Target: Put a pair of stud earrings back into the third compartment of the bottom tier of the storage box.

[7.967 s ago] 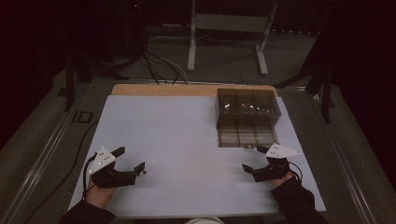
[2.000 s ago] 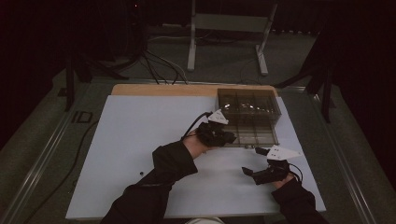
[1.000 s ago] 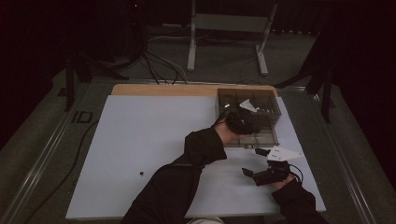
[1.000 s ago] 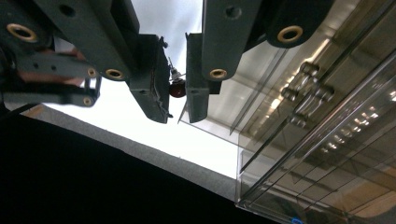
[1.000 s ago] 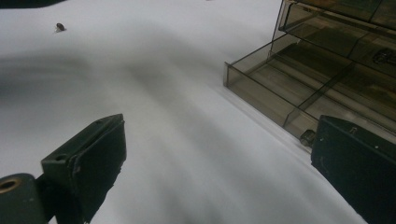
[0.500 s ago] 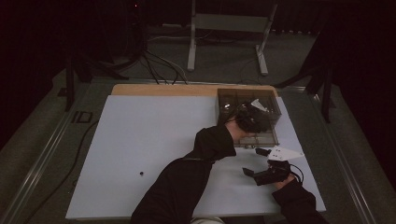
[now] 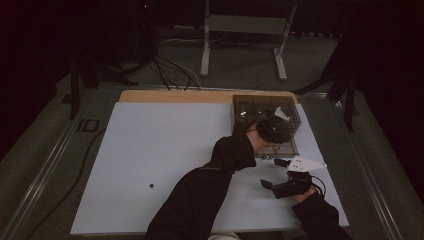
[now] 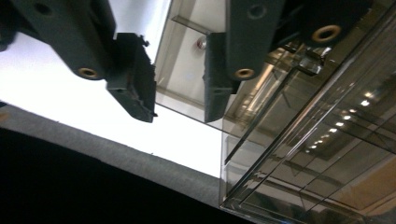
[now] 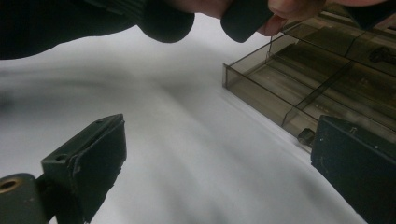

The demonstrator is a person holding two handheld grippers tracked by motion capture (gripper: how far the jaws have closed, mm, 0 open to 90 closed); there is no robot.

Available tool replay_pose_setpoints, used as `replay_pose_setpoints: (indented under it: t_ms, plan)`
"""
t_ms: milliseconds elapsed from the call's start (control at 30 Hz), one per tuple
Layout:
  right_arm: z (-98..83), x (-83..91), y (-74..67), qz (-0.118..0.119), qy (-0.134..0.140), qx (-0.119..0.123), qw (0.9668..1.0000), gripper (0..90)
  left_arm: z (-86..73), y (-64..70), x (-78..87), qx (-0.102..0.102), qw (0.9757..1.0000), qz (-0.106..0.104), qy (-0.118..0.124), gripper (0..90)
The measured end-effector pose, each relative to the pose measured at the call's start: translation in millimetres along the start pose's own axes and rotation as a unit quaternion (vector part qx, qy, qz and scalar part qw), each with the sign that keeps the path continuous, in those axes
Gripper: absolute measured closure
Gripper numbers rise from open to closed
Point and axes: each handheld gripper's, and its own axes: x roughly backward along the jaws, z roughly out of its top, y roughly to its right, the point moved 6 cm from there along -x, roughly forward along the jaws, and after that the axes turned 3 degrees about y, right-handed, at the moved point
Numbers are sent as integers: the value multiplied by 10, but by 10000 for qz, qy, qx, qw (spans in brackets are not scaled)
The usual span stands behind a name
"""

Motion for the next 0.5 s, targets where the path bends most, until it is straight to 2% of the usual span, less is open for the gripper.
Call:
replay_pose_setpoints:
  t_ms: [67,100,167,400,500]
  plan:
    - [1,4,5,6,14,-23,10000,36,19,19,46,28,10000,-40,66,552]
    - [1,4,7,-1,15,-17,10000,36,31,25,72,46,9999,-36,104,543]
    - [-4,3,8,-8,1,-2,10000,36,56,32,130,151,9998,-47,151,488]
    - [-2,-6,-11,4,-23,8,10000,36,110,52,381,188,9992,34,337,389]
    - [5,-3,0,28,25,-42,10000,36,111,36,493,289,9987,38,410,373]
